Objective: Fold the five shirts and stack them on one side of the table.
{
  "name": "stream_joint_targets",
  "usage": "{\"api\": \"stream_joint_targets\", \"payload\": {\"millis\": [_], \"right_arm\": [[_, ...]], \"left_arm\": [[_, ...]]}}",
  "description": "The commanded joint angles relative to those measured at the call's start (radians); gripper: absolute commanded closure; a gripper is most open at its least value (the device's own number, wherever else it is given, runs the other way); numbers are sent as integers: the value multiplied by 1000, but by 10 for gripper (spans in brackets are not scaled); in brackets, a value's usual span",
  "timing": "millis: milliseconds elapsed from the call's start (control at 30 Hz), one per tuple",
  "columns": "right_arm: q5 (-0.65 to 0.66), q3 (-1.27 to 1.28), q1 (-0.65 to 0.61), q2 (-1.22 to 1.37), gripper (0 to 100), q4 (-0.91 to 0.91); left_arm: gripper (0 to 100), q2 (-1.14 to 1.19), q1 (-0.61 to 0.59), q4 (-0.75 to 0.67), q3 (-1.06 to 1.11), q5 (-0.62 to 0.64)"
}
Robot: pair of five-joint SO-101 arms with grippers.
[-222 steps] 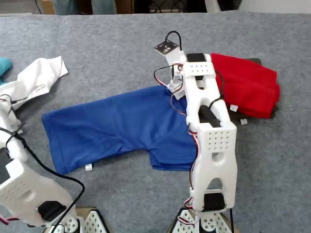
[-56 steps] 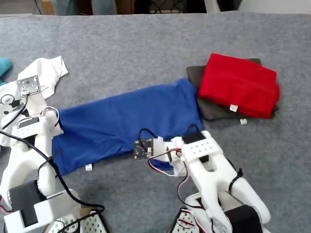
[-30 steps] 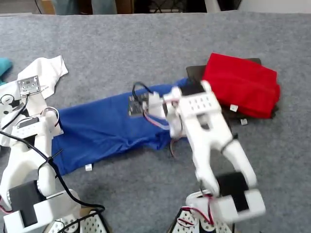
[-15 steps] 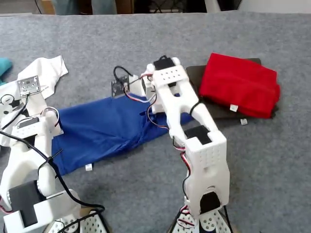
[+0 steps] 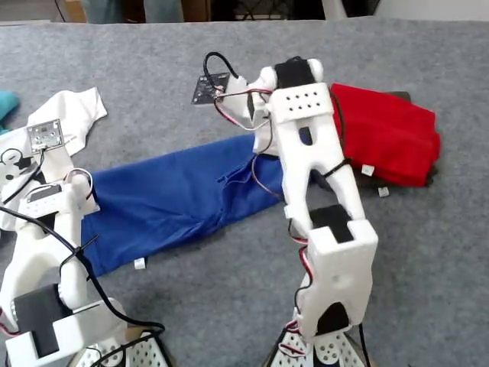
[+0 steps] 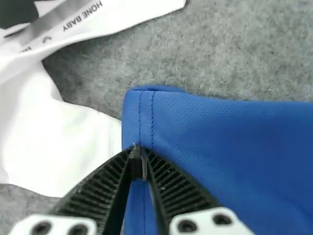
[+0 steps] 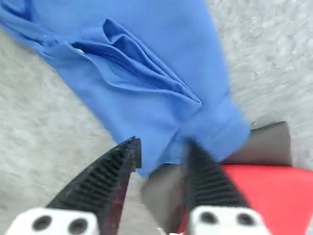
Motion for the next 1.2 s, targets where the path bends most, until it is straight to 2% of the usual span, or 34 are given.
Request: {"api": "stream_joint_targets", "payload": {"millis": [0, 67, 167, 400, 533, 800, 933, 1000, 1167], "right_arm": [[-135, 91, -29, -38, 951, -95], [-210, 157, -35, -5, 987, -207], [-293, 214, -74, 47, 978, -302], [-443, 174, -135, 219, 978, -477], [-543, 77, -115, 243, 978, -456], [-555, -145, -63, 131, 978, -115], [-569, -119, -86, 70, 985, 35], [-608, -21, -106, 30, 985, 2], [-643, 245, -146, 35, 984, -298]], "left_arm": [[970, -12, -7, 6, -38, -3], [970, -12, -7, 6, -38, -3], [970, -11, -7, 3, -38, -3], [970, -9, -7, 2, -38, -3], [970, -9, -7, 2, -38, -3], [970, -11, -7, 2, -38, -3], [970, -12, -7, 6, -38, -3], [970, -12, -5, 8, -38, -3], [970, -12, -8, 8, -38, -3]]}}
